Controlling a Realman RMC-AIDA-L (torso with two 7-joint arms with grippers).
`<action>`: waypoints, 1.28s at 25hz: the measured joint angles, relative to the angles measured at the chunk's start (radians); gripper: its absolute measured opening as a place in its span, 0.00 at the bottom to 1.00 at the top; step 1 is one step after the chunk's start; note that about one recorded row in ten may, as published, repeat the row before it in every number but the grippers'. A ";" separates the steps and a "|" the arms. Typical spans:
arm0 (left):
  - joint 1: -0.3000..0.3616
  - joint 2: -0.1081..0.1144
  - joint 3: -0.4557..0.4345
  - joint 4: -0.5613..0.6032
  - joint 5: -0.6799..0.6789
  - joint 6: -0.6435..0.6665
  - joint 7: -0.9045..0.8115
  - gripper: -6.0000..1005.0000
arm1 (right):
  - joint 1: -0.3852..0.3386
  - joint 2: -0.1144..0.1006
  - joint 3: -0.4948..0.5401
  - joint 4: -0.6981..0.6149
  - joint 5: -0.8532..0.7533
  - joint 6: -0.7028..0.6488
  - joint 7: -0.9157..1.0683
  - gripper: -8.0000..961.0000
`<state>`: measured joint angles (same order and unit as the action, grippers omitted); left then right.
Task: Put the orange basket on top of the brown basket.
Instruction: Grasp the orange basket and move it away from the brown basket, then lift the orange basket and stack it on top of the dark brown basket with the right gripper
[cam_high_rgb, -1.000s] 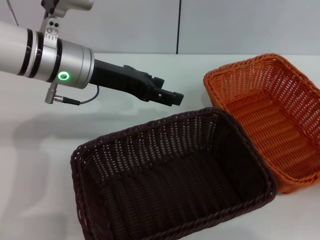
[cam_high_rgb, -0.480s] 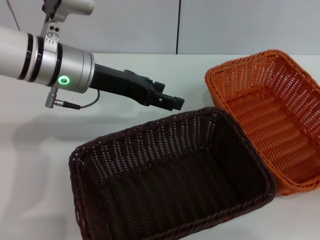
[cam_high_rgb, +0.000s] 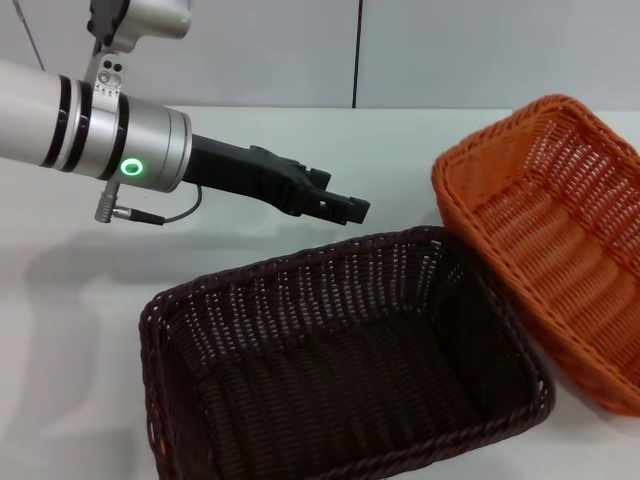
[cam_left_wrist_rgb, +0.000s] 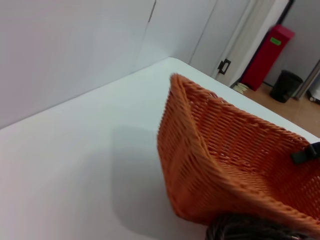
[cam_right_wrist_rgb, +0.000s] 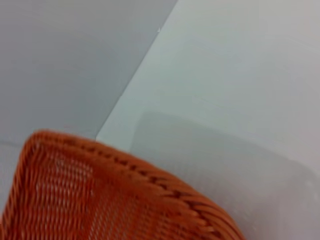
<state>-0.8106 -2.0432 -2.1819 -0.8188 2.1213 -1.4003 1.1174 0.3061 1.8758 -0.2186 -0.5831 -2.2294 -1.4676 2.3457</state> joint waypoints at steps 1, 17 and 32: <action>0.000 0.000 0.000 0.000 0.000 0.000 0.000 0.82 | 0.000 0.000 0.000 0.000 0.000 0.000 0.000 0.61; 0.039 -0.009 -0.092 -0.010 -0.069 0.116 0.037 0.82 | -0.050 0.003 0.123 -0.015 0.142 -0.002 -0.120 0.40; 0.100 -0.009 -0.133 0.024 -0.204 0.202 0.140 0.82 | -0.052 -0.004 0.121 -0.066 0.392 -0.150 -0.158 0.39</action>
<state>-0.7109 -2.0526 -2.3153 -0.7944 1.9174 -1.1987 1.2578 0.2544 1.8718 -0.0979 -0.6490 -1.8372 -1.6172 2.1874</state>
